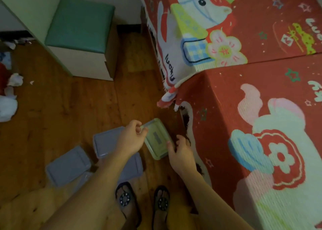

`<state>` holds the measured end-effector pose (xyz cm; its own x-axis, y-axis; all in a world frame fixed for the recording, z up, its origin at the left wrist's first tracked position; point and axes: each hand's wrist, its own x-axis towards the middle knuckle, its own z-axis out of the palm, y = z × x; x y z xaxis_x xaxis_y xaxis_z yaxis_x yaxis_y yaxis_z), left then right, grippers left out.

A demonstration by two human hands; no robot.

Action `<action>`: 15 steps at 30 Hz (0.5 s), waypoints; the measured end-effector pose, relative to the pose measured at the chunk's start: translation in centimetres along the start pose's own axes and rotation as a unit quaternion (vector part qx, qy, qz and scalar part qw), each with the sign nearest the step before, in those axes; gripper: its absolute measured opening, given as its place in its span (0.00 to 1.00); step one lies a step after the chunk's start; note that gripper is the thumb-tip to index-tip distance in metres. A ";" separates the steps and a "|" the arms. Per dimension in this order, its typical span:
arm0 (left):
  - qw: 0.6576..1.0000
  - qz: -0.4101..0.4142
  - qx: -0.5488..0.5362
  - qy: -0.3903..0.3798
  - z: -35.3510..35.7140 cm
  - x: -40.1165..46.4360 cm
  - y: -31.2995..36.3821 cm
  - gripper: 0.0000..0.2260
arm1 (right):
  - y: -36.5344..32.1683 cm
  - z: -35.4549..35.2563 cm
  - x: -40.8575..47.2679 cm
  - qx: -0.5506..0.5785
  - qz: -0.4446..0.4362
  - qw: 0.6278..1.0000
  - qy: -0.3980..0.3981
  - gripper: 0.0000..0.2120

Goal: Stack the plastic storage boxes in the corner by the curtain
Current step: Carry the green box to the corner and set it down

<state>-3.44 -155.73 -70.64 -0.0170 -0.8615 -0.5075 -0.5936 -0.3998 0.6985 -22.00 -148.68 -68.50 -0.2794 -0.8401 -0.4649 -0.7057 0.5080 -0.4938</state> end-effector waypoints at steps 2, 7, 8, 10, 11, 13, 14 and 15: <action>1.000 -0.001 0.003 -0.007 0.9 1.6 -1.8 0.17 | 0.9 2.0 1.5 0.013 0.026 1.000 -0.006 0.29; 0.999 -0.013 0.021 -0.029 4.1 6.3 -7.0 0.16 | 4.2 7.5 5.5 0.039 0.085 0.995 -0.029 0.32; 0.999 -0.016 0.022 -0.035 4.8 7.1 -8.0 0.16 | 5.0 8.5 6.3 0.048 0.101 0.993 -0.029 0.32; 0.998 -0.018 0.026 -0.046 6.4 8.8 -9.7 0.16 | 6.6 10.3 7.8 0.072 0.131 0.989 -0.023 0.34; 0.998 -0.015 0.028 -0.049 7.1 9.6 -10.4 0.17 | 7.3 11.1 8.5 0.084 0.146 0.986 -0.019 0.34; 0.998 -0.010 0.043 -0.050 8.6 11.3 -11.6 0.18 | 8.8 12.6 9.7 0.107 0.179 0.978 -0.016 0.36; 0.998 -0.007 0.053 -0.046 9.5 12.1 -12.1 0.20 | 9.7 13.4 10.3 0.116 0.193 0.974 -0.017 0.37; 0.997 -0.003 0.059 -0.039 9.9 12.8 -12.5 0.21 | 10.1 14.0 10.7 0.122 0.205 0.971 -0.021 0.37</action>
<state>-4.18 -158.61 -90.86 -0.0721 -0.8301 -0.5530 -0.6847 -0.3619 0.6326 -23.02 -149.87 -88.79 -0.4738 -0.5527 -0.6856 -0.3652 0.8318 -0.4181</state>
